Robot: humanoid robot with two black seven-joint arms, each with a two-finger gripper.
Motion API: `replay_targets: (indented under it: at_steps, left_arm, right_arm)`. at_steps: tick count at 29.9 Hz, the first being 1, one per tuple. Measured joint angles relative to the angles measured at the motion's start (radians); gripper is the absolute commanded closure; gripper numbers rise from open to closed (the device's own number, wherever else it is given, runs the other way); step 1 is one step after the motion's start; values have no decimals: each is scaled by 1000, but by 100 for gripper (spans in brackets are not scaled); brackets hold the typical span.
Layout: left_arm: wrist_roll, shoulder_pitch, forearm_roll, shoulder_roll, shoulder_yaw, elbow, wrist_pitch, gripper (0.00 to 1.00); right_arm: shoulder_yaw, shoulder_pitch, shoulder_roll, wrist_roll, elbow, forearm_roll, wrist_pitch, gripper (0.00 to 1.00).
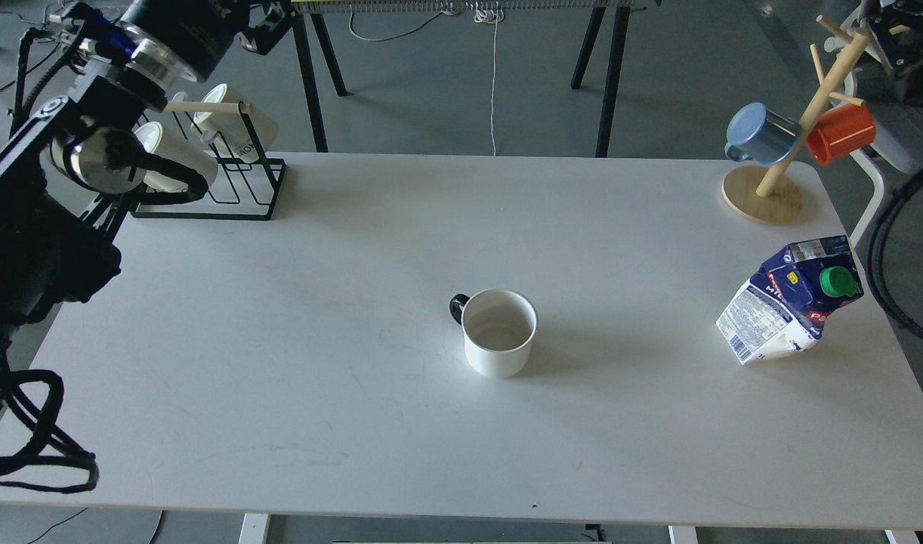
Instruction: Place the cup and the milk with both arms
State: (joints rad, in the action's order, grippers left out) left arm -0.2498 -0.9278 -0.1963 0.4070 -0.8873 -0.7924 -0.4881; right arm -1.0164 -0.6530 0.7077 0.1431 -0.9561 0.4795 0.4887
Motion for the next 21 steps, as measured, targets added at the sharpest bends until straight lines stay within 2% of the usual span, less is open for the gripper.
replay_targets:
  at_steps: [5,12,21]
  left_arm:
    - [18,0,206,-20,-1,41,0,1]
    - [85,-6,314,-42,-39,102,7,1]
    - [92,-11,312,-75,-30,109,23,0]
  right_arm:
    - [-82,148,15,2,-87,27,0,1]
    - [-218,403,27,4,-250,30,0,1]
    - [-412,800,26,13,-487,27,0,1]
